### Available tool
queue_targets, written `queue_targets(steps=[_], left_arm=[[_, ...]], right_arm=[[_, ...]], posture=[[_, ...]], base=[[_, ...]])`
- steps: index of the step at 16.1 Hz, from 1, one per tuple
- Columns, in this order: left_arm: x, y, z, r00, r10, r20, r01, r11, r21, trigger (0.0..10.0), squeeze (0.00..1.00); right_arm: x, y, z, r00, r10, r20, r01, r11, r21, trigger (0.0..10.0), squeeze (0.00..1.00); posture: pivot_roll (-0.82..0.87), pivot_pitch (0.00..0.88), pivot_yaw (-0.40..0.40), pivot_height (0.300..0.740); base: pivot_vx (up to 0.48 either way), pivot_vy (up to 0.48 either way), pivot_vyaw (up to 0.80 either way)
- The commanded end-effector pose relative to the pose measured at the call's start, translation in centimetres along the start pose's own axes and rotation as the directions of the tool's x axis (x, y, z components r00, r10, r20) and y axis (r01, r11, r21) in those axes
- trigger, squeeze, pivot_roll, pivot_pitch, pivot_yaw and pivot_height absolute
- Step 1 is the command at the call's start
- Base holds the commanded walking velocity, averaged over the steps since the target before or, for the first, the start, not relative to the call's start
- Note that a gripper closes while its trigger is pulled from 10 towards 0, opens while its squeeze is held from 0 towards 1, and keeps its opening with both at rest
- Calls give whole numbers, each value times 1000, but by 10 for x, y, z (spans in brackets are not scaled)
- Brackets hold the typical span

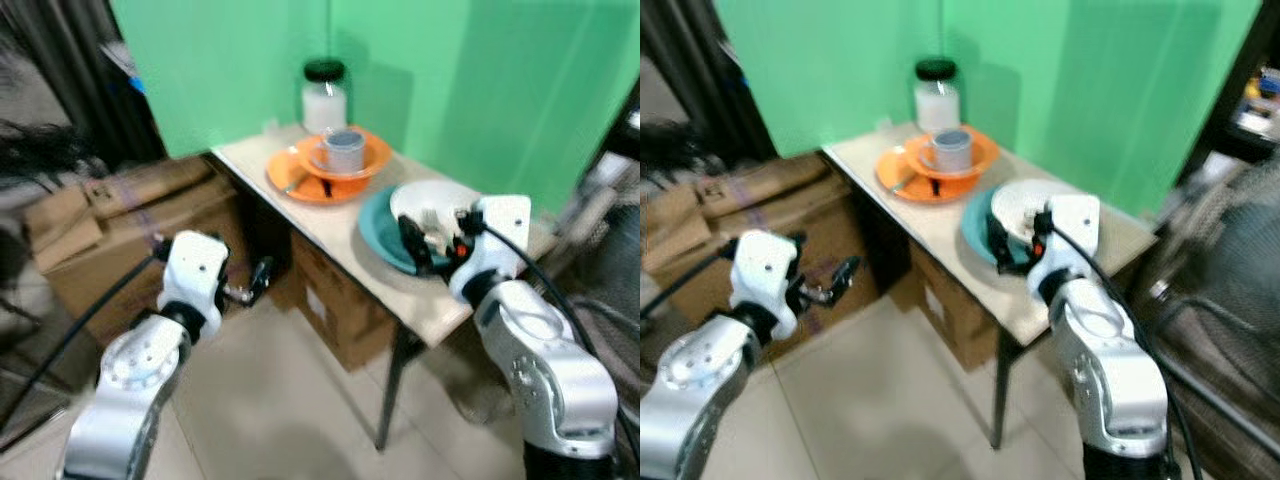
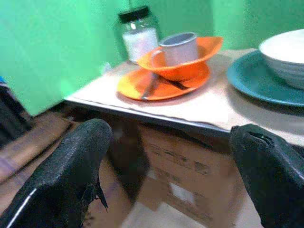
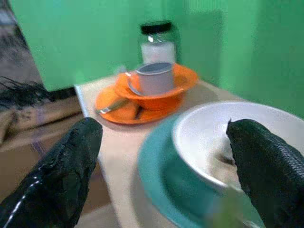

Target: Setting the table

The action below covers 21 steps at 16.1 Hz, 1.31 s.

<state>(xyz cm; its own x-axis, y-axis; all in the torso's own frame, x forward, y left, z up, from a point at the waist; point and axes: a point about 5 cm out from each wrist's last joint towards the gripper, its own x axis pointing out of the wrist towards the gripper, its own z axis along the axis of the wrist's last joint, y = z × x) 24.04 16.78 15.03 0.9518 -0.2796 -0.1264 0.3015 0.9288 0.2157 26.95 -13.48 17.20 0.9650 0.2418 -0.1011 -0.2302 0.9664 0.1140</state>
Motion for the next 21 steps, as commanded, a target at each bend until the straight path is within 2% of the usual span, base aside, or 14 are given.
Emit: queue_targets(steps=[1, 8, 12, 14, 16, 18, 20, 21], left_arm=[[1, 3, 1, 1000, -1, 2, 1, 1000, 7, 10000, 0], [-10, 12, -3, 1000, -23, -19, 24, 999, 43, 10000, 0], [-6, 7, -3, 997, -76, -22, 77, 996, 49, 10000, 0], [2, -2, -4, 989, -148, -19, 148, 988, 36, 10000, 0], [5, -9, -3, 981, -193, -16, 194, 981, 19, 10000, 0], [16, -26, -3, 951, -309, -18, 309, 951, -6, 10000, 0], [17, -31, -3, 935, -354, -22, 354, 935, -10, 10000, 0], [16, -33, -4, 923, -384, -30, 384, 923, -8, 10000, 0]], right_arm=[[1, 6, 5, 999, 26, 22, -26, 1000, 2, 10000, 0], [11, 24, 4, 995, 104, 8, -104, 994, -32, 10000, 0], [17, 15, 14, 999, 44, 28, -43, 998, -44, 10000, 0], [19, 13, 18, 999, 41, -33, -44, 994, -101, 10000, 0], [19, 11, 20, 997, 54, -49, -59, 991, -118, 10000, 0], [28, 2, 31, 995, 27, -100, -40, 990, -134, 10000, 0], [32, 5, 35, 989, 40, -146, -61, 988, -142, 10000, 0], [35, 8, 36, 978, 49, -203, -83, 984, -161, 10000, 0]], posture=[[180, 0, 43, 740], [216, 0, 28, 740], [190, 0, 47, 740], [141, 0, 69, 740], [111, 0, 81, 740], [52, 0, 95, 740], [40, 0, 90, 740], [31, 0, 84, 740]], base=[[307, 0, -587], [307, 0, 0], [309, 0, 0], [120, 0, 0], [0, 0, 0], [0, 0, 0], [0, 0, 0], [0, 0, 0]])
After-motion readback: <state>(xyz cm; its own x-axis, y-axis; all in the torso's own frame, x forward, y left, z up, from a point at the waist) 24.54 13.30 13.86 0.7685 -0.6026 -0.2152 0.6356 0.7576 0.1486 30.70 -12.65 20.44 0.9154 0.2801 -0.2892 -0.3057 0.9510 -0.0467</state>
